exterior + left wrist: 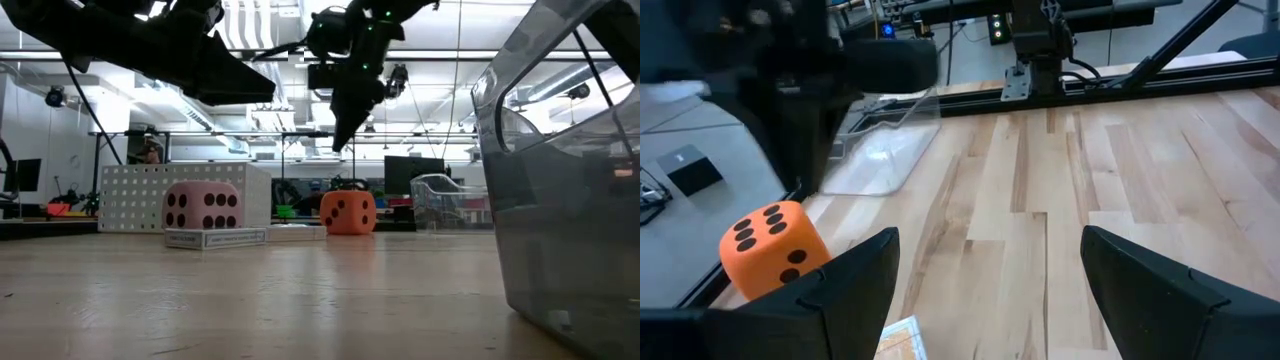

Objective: Pick & Place Toys
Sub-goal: Put the orange dice into the transparent bin

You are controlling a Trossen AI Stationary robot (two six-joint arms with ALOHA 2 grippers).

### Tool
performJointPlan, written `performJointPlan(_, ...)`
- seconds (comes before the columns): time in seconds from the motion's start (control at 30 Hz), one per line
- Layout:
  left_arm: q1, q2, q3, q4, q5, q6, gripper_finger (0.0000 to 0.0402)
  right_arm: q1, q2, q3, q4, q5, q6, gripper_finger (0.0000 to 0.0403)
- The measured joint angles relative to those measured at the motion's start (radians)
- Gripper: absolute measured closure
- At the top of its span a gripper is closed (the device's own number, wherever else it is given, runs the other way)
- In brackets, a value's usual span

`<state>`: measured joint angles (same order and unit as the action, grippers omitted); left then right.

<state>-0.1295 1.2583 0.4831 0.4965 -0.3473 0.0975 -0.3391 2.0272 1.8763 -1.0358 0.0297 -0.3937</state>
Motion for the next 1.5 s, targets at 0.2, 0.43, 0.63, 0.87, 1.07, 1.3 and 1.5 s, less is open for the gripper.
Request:
performJointPlan(0.2, 0.000, 0.000, 0.000, 0.000, 0.000, 0.000, 0.0089, -0.043, 0.016, -0.015, 0.040, 0.059, -0.005, 0.0208)
performJointPlan(0.43, 0.000, 0.000, 0.000, 0.000, 0.000, 0.000, 0.0089, -0.106, 0.041, -0.016, 0.065, 0.063, -0.018, 0.0040)
performJointPlan(0.63, 0.000, 0.000, 0.000, 0.000, 0.000, 0.004, 0.0089, -0.150, 0.090, -0.012, 0.077, 0.056, -0.031, 0.0023)
performJointPlan(0.87, 0.000, 0.000, 0.000, 0.000, 0.000, 0.007, 0.0089, -0.177, 0.156, 0.007, 0.062, 0.045, -0.030, 0.0047)
performJointPlan(1.07, 0.000, 0.000, 0.000, 0.000, 0.000, 0.007, 0.0089, -0.178, 0.201, 0.015, 0.055, 0.026, -0.029, 0.0047)
performJointPlan(1.3, 0.000, 0.000, 0.000, 0.000, 0.000, 0.007, 0.0089, -0.180, 0.212, 0.016, 0.055, 0.012, -0.032, 0.0048)
performJointPlan(1.5, 0.000, 0.000, 0.000, 0.000, 0.000, 0.007, 0.0089, -0.177, 0.212, 0.014, 0.042, 0.015, -0.019, 0.0071)
